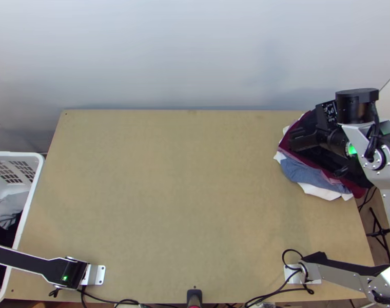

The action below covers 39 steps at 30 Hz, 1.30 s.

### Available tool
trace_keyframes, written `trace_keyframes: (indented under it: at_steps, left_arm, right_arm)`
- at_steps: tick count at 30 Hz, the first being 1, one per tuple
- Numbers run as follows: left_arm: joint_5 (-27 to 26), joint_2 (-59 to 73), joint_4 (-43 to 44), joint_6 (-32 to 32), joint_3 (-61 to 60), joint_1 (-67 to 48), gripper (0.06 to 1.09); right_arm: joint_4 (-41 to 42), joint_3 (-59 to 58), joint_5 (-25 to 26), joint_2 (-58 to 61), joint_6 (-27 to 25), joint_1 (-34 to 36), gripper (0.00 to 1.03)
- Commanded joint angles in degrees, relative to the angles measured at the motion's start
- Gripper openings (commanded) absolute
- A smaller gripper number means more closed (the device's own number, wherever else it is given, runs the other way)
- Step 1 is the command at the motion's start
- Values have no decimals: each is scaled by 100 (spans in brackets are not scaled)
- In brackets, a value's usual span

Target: Fold the t-shirt

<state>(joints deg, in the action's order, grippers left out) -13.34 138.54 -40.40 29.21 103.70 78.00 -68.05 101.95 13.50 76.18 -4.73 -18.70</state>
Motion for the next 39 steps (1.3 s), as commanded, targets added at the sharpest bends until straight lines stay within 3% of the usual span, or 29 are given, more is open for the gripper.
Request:
trace_keyframes:
  at_steps: [1, 8, 11, 19, 27, 33, 39]
  left_arm:
    - [-1171, -1760, -1444, -583, -17, -74, 10]
    - [-2076, -3975, -2692, -777, -25, -443, 10]
    - [-2252, -4749, -3255, -548, -280, -848, 10]
    - [-2278, -7209, -3316, -522, -1423, -2843, 10]
    - [-2190, -8088, -2692, -2833, -2152, -6437, 10]
    - [-1417, -8062, -1761, -4512, -2267, -9593, 10]
    - [-968, -7245, -1172, -4609, -2179, -11570, 10]
  right_arm:
    - [-50, -123, -14, -7, -19, -125, 98]
    - [-50, -870, -14, -86, 7, -266, 98]
    - [-50, -1186, -5, -156, 43, -222, 98]
    - [11, -2285, -5, -719, 7, -37, 98]
    - [372, -4034, -14, -1897, -54, 789, 98]
    - [363, -4878, -128, -3118, -63, 1307, 98]
    - [29, -5159, -146, -3936, -37, 1703, 97]
